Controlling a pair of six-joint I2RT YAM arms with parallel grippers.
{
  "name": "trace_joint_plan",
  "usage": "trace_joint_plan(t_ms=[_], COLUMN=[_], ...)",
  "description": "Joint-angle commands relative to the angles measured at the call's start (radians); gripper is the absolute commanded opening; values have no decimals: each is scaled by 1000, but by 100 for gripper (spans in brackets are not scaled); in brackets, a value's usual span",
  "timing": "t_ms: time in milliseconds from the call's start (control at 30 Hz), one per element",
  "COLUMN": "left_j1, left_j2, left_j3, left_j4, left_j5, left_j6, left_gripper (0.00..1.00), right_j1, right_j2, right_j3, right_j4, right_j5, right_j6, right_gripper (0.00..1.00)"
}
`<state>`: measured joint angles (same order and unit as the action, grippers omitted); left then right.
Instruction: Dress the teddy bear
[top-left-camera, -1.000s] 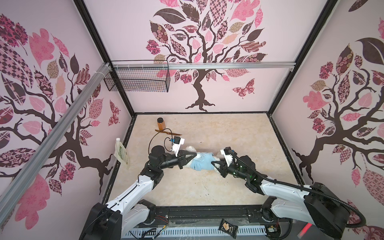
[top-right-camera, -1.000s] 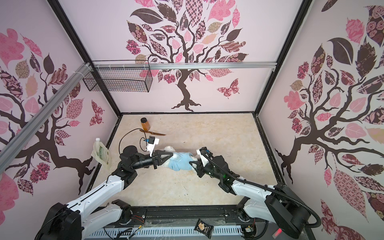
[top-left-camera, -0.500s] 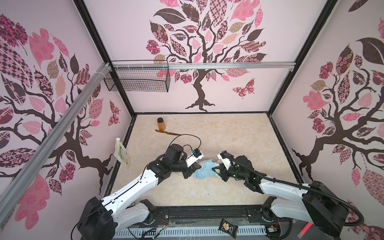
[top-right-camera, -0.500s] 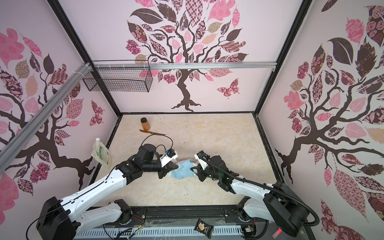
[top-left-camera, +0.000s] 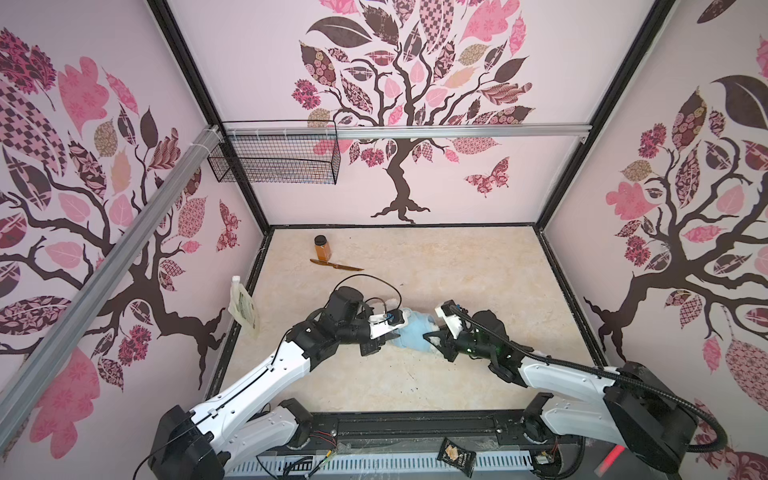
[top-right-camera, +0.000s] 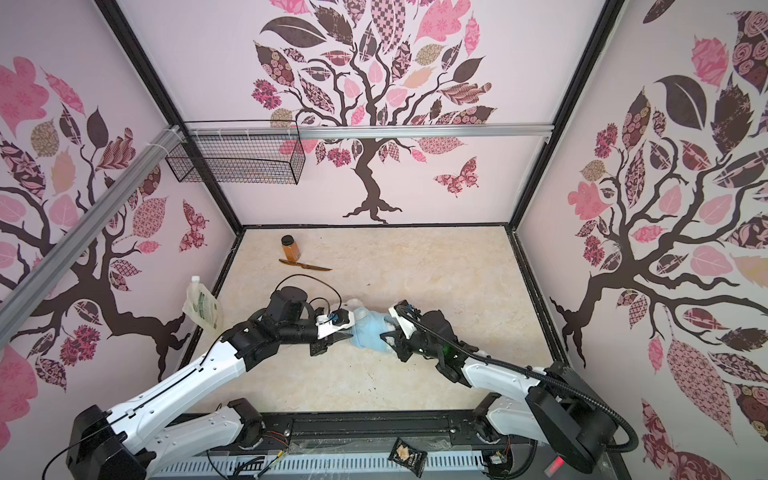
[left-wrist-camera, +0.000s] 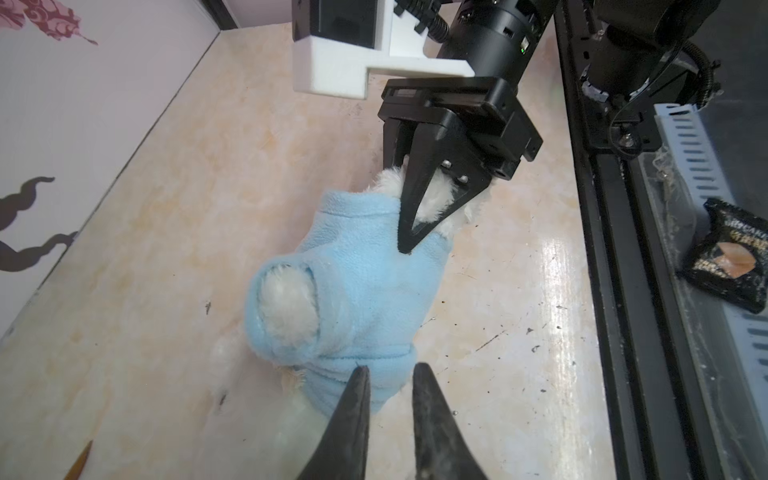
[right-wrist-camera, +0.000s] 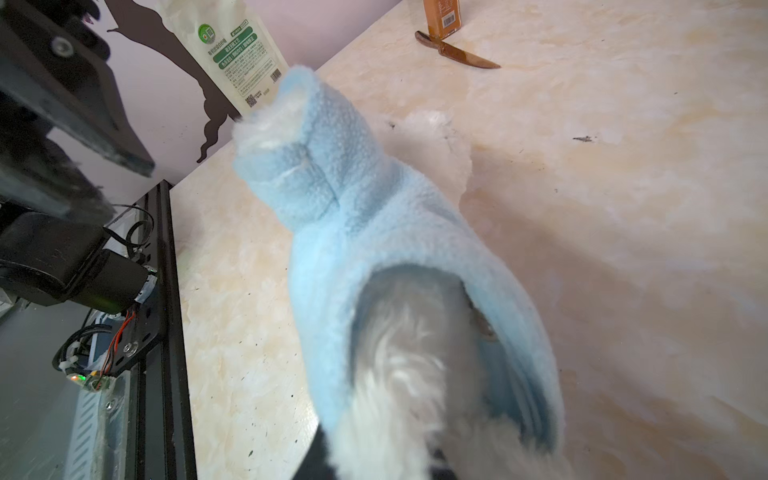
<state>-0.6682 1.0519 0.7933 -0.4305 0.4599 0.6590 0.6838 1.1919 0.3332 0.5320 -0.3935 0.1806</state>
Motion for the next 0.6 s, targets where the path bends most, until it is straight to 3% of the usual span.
trace_joint_plan(t_ms=[0, 300, 567], left_j1=[-2, -2, -2], left_j2=[42, 223, 330], left_j3=[86, 273, 368], left_j4=[-29, -152, -201], left_j5=[-41, -75, -101], left_j6=[144, 318, 372], left_gripper=[20, 16, 18], right_j1=[-2, 0, 2], right_j2=[12, 9, 10], right_j3=[3, 1, 4], right_j4=[62, 62, 65], right_j5=[-22, -25, -31], right_j6=[5, 6, 7], right_gripper=[0, 0, 0])
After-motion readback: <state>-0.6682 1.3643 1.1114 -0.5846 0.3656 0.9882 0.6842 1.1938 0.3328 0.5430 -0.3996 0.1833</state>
